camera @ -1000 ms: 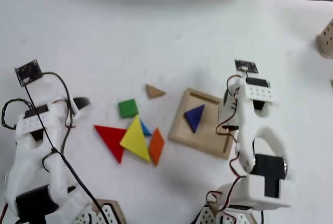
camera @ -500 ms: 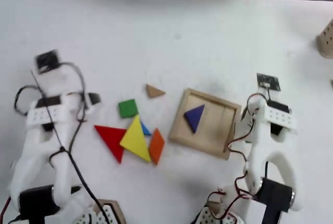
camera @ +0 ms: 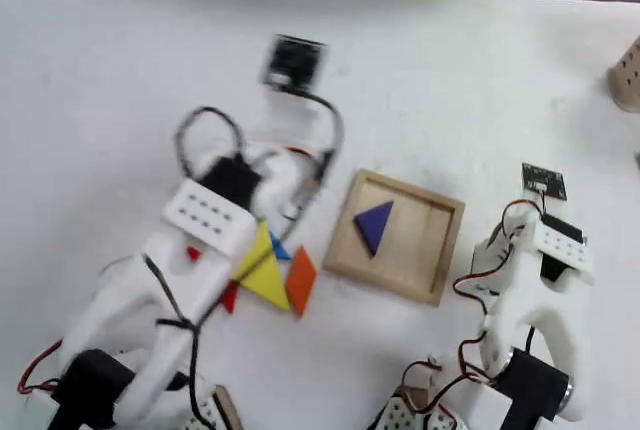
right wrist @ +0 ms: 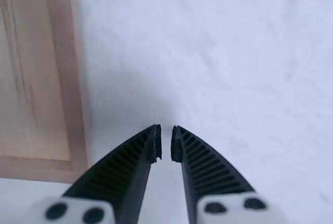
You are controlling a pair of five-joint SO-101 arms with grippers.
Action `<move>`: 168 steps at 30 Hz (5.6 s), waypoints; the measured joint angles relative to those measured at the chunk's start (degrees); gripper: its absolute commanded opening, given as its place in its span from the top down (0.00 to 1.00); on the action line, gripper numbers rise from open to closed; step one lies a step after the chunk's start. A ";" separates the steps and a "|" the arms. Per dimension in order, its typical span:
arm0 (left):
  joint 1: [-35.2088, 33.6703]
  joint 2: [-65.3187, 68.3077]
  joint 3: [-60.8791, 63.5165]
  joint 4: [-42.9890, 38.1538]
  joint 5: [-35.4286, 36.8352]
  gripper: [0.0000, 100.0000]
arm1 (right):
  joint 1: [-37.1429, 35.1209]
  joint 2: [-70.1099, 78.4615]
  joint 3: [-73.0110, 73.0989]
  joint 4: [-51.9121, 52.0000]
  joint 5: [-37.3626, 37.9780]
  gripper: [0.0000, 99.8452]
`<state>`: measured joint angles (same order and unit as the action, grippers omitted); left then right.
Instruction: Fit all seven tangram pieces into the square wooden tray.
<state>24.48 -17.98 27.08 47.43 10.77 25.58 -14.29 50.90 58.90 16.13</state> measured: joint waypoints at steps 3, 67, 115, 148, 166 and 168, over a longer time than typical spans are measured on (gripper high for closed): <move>5.63 2.20 -0.79 -2.73 -0.09 0.98 | 0.09 0.00 0.00 0.00 0.00 0.96; 9.76 42.11 -19.16 5.98 15.47 0.98 | -1.67 -0.09 0.70 -1.49 2.11 0.96; 10.46 37.63 -13.71 4.04 11.34 0.98 | -1.67 -0.09 0.97 -1.49 2.11 0.96; 9.93 38.42 -28.13 10.64 11.08 0.98 | -1.67 -0.09 0.97 -1.49 4.57 0.96; 11.96 34.11 -9.14 -8.09 11.08 0.98 | -1.67 -0.09 0.97 -1.49 4.57 0.96; 11.96 34.81 -9.23 -8.79 10.99 0.98 | -1.67 -0.09 0.97 -1.49 4.57 0.96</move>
<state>36.44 16.84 17.85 38.64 21.76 23.91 -14.37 51.87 57.41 20.70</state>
